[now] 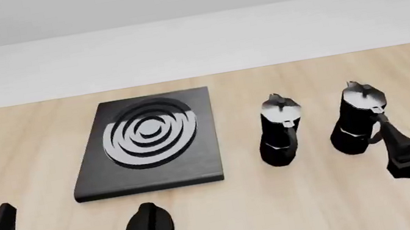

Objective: Put the right moka pot on the stove.

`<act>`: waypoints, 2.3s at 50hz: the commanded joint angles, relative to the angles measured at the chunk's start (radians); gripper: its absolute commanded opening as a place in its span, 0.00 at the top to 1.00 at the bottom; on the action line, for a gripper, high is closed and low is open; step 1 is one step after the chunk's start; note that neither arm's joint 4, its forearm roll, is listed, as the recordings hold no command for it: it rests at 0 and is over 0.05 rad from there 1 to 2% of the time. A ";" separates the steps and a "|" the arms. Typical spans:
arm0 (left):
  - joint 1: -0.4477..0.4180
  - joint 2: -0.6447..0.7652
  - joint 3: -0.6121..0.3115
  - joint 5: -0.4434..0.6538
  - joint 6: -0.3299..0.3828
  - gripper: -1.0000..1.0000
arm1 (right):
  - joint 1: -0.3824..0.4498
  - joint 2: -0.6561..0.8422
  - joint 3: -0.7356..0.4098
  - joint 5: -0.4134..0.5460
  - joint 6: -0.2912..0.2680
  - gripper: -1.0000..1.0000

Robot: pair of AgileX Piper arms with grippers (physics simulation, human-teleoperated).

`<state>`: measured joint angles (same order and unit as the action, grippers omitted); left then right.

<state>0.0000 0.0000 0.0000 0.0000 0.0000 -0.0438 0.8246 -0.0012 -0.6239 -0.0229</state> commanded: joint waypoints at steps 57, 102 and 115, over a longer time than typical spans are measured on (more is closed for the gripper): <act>0.000 0.000 0.000 0.000 0.000 0.00 | -0.001 0.660 -0.155 -0.377 0.022 0.00; 0.000 0.000 0.000 0.000 0.000 0.00 | 0.017 0.634 -0.173 -0.343 -0.025 1.00; 0.000 0.000 0.000 0.000 0.000 0.00 | 0.059 0.383 -0.189 -0.136 -0.065 1.00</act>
<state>0.0000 0.0000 0.0000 0.0000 0.0000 -0.0095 1.3669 -0.1664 -0.8691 -0.0658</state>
